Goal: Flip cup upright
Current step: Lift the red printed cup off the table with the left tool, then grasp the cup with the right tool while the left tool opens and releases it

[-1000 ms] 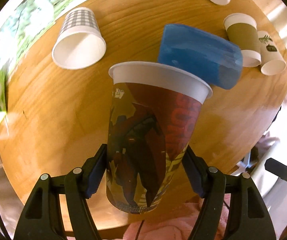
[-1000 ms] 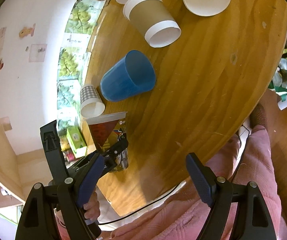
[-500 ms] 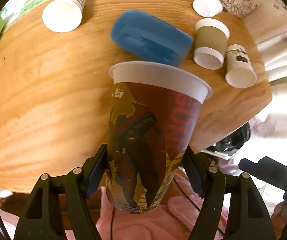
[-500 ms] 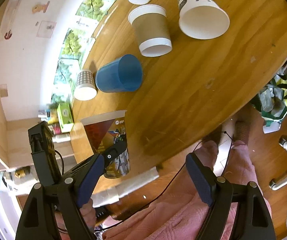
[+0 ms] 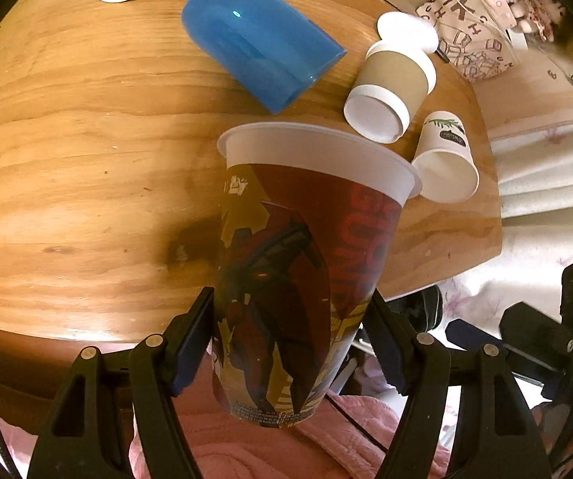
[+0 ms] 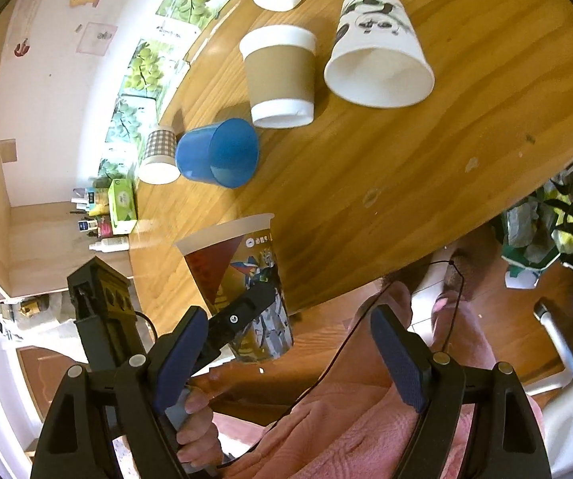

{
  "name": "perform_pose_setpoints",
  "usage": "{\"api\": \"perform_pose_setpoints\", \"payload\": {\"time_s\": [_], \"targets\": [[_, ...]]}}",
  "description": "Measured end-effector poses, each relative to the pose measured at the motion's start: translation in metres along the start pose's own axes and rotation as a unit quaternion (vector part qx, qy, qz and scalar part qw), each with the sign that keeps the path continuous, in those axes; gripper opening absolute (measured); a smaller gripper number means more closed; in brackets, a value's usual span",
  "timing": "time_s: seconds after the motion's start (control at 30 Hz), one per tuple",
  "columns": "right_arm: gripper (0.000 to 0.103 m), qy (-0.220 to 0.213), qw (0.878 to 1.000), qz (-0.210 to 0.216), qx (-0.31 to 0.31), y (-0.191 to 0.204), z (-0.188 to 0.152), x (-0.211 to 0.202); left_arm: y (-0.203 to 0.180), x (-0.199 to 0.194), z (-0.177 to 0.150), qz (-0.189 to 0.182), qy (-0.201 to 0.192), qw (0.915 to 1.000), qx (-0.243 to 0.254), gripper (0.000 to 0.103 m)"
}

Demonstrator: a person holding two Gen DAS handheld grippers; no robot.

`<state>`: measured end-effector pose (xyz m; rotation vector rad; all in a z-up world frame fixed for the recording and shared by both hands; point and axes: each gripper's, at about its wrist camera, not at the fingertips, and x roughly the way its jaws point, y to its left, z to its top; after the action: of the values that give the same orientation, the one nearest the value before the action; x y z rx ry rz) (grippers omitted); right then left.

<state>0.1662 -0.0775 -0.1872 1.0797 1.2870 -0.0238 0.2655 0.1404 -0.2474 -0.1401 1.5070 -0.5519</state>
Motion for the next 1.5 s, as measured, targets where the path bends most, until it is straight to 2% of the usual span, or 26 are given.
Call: {"api": "perform_pose_setpoints", "payload": {"time_s": [0.23, 0.47, 0.8, 1.27, 1.5], "targets": [[0.084, 0.009, 1.0, 0.008, -0.017, -0.005, 0.023, -0.004, -0.02, 0.022, -0.005, -0.018, -0.009, 0.9994, -0.029, 0.075], [0.084, 0.033, 0.999, 0.02, -0.034, 0.0, 0.042, 0.004, -0.01, 0.028, 0.001, -0.045, -0.002, 0.9971, -0.062, 0.075], [0.084, 0.069, 0.995, 0.035, -0.057, 0.011, 0.059, 0.03, -0.006, 0.027, 0.0, -0.063, -0.002, 0.9957, -0.068, 0.075], [0.084, 0.121, 0.987, -0.002, -0.109, 0.039, 0.067, 0.078, 0.004, 0.023, -0.006, -0.092, -0.005, 0.9937, -0.064, 0.075], [0.084, 0.145, 0.982, 0.005, -0.12, 0.046, 0.072, 0.097, 0.01, 0.021, -0.005, -0.115, 0.001, 0.9911, -0.067, 0.075]]}}
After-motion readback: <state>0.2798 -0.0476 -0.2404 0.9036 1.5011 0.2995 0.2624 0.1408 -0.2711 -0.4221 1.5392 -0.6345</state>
